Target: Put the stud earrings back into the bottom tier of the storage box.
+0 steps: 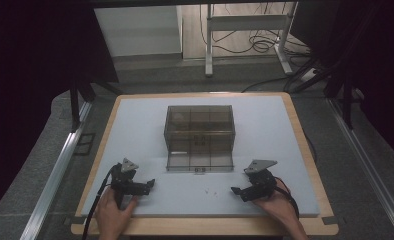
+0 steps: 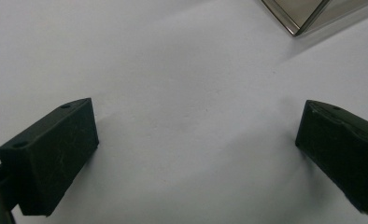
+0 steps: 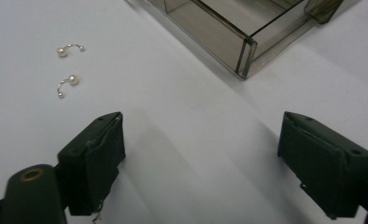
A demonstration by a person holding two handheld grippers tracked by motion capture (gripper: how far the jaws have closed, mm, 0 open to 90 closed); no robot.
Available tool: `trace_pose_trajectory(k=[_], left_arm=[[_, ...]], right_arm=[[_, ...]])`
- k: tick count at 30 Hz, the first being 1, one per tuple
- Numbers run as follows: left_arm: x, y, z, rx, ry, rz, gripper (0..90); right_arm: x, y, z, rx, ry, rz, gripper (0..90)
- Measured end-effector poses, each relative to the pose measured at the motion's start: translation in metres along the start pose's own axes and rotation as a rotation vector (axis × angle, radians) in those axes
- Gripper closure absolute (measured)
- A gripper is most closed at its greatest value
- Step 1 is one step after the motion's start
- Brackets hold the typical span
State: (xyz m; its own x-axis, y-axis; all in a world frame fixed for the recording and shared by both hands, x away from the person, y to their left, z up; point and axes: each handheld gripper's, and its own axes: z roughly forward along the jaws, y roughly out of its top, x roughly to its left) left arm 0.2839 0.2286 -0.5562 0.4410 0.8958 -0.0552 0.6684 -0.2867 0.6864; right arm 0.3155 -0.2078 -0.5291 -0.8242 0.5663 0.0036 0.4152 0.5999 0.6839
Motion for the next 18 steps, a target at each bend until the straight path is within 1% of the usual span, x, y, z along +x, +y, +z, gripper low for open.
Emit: trace_pose_trajectory(k=[6,7,9,11,13,14,16,18], left_arm=[[0.0,0.0,0.0,0.0,0.0,0.0,0.0],[0.0,0.0,0.0,0.0,0.0,0.0,0.0],[0.0,0.0,0.0,0.0,0.0,0.0,0.0],[0.0,0.0,0.0,0.0,0.0,0.0,0.0],[0.0,0.0,0.0,0.0,0.0,0.0,0.0],[0.0,0.0,0.0,-0.002,0.0,-0.002,0.0],[0.0,0.0,0.0,0.0,0.0,0.0,0.0],[0.0,0.0,0.0,0.0,0.0,-0.001,0.0]], right_arm=[[0.0,0.003,-0.002,0.023,0.008,0.007,18.9],[0.001,0.004,-0.002,0.029,0.009,0.014,19.1],[0.002,0.006,-0.002,0.042,0.02,0.017,19.8],[0.002,0.007,-0.002,0.049,0.023,0.014,20.4],[0.003,0.01,-0.002,0.071,0.023,0.008,20.6],[0.002,0.012,-0.002,0.082,0.035,0.015,20.8],[0.001,0.014,-0.003,0.077,0.065,0.058,20.8],[-0.002,0.017,-0.004,0.07,0.085,0.08,20.8]])
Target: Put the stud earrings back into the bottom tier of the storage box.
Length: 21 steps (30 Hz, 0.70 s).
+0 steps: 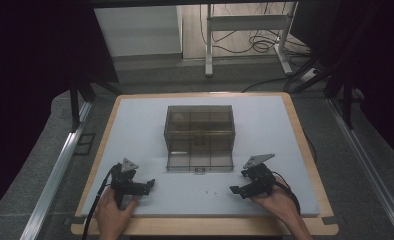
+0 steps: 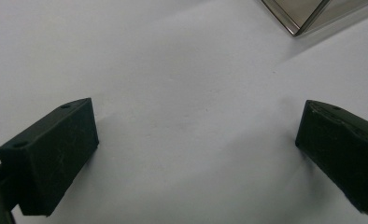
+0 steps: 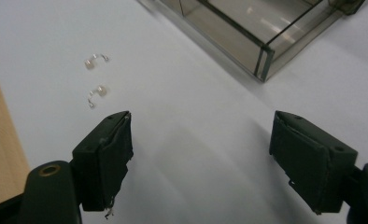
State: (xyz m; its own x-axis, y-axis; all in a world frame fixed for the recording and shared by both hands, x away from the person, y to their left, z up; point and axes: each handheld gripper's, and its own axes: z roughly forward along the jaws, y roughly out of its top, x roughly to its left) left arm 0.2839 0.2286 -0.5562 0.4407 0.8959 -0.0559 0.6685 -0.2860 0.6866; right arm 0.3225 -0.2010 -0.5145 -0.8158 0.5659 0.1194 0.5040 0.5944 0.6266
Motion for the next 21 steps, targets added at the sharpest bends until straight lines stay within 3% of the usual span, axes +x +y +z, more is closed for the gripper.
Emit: trace_pose_trajectory(k=[3,13,16,21], left_arm=[[0.0,0.0,0.0,0.001,0.0,0.001,0.0],[0.0,0.0,0.0,-0.002,0.0,-0.002,0.0],[0.0,0.0,0.0,-0.002,0.0,-0.002,0.0],[0.0,0.0,0.0,0.0,0.0,0.001,0.0]], right_arm=[[-0.001,0.004,-0.002,0.006,0.003,0.017,20.8],[0.005,0.018,0.002,0.076,0.005,-0.03,24.6],[0.009,0.024,0.006,0.125,-0.03,-0.098,34.1],[0.015,0.029,0.008,0.17,-0.018,-0.151,45.1]])
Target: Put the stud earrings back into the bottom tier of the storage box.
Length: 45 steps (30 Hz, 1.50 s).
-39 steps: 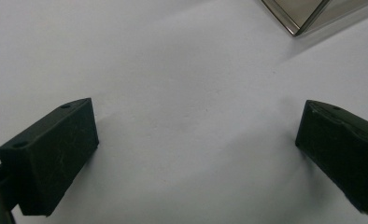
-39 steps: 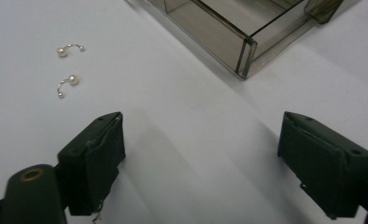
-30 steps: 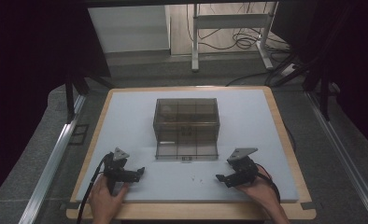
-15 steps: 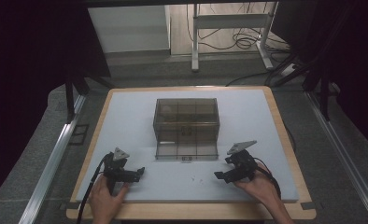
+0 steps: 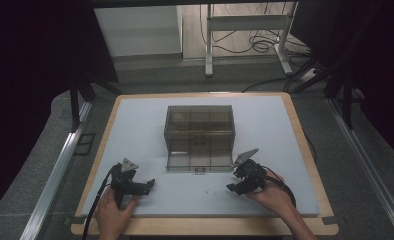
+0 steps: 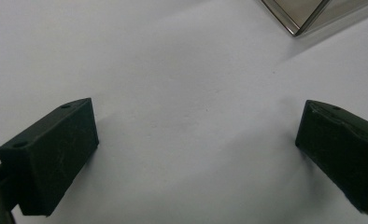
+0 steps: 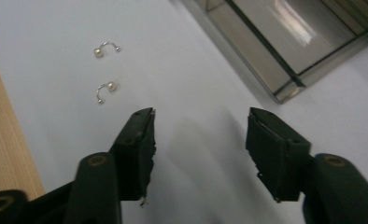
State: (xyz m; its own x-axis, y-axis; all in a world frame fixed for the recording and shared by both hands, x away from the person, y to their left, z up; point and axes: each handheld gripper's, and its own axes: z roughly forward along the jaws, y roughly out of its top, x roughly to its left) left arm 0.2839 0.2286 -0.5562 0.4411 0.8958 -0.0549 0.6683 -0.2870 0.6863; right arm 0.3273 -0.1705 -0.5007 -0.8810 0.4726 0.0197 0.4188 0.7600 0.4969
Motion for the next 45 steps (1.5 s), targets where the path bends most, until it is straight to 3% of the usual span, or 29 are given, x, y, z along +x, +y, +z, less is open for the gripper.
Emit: trace_pose_trajectory(k=[5,7,12,15,27,38,45], left_arm=[[0.0,0.0,0.0,0.0,-0.001,0.0,0.0],[0.0,0.0,0.0,0.0,-0.001,0.0,0.0],[0.0,0.0,0.0,0.0,0.0,-0.001,0.0],[0.0,0.0,0.0,-0.001,0.0,-0.001,0.0],[-0.001,0.0,0.0,-0.007,0.0,-0.009,0.0],[0.0,0.0,0.0,0.0,-0.001,0.0,0.0],[0.0,0.0,0.0,0.001,0.0,0.001,0.0]], right_arm=[[0.003,0.004,0.002,0.034,0.013,-0.03,50.6],[0.003,0.007,0.003,0.05,0.044,-0.035,55.4],[0.006,0.012,0.005,0.068,0.069,-0.05,60.9],[0.01,0.019,0.008,0.087,0.096,-0.092,65.9],[0.024,0.036,0.018,0.147,0.141,-0.165,78.9],[0.033,0.046,0.025,0.177,0.15,-0.212,80.3],[0.041,0.051,0.031,0.214,0.125,-0.249,81.3]])
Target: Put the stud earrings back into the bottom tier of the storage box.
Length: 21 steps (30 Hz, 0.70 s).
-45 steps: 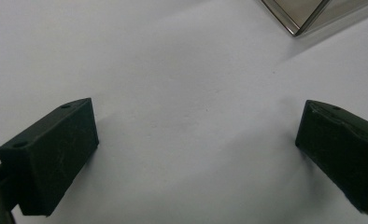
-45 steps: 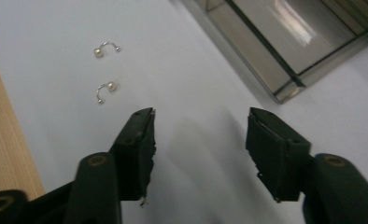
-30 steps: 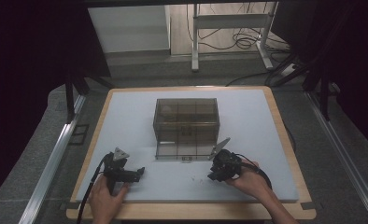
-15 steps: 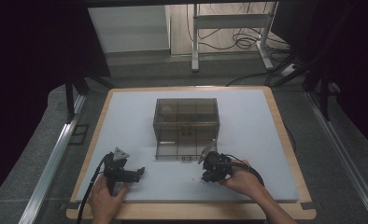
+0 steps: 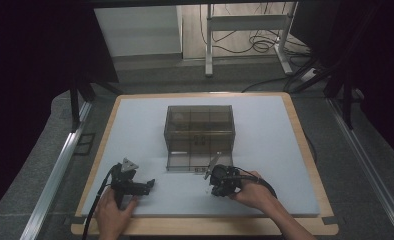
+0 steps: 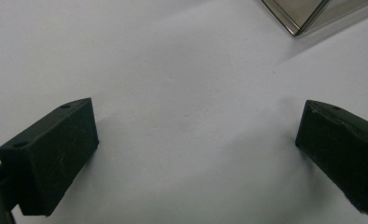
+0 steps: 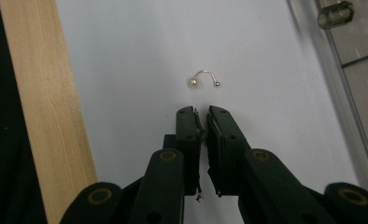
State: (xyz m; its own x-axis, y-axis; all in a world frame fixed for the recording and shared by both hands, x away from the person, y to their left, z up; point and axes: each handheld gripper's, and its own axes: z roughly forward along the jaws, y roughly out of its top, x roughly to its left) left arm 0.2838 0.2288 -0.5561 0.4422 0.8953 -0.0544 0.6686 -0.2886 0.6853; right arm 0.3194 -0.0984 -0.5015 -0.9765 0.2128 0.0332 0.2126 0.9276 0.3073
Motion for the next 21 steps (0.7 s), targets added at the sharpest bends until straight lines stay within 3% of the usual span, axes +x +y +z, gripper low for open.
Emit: trace_pose_trajectory(k=[9,10,21], left_arm=[[-0.0003,0.0,0.0003,-0.004,0.0,-0.004,0.0],[-0.0001,0.0,0.0001,-0.001,0.0,-0.001,0.0],[-0.0006,-0.0001,0.0006,-0.009,0.0,-0.009,0.0]], right_arm=[[0.0009,0.0025,0.0001,0.022,-0.006,0.006,84.7],[0.0006,0.0028,-0.0008,0.02,-0.002,0.01,88.3],[-0.0034,0.0034,-0.0068,-0.005,0.012,0.008,88.2]])
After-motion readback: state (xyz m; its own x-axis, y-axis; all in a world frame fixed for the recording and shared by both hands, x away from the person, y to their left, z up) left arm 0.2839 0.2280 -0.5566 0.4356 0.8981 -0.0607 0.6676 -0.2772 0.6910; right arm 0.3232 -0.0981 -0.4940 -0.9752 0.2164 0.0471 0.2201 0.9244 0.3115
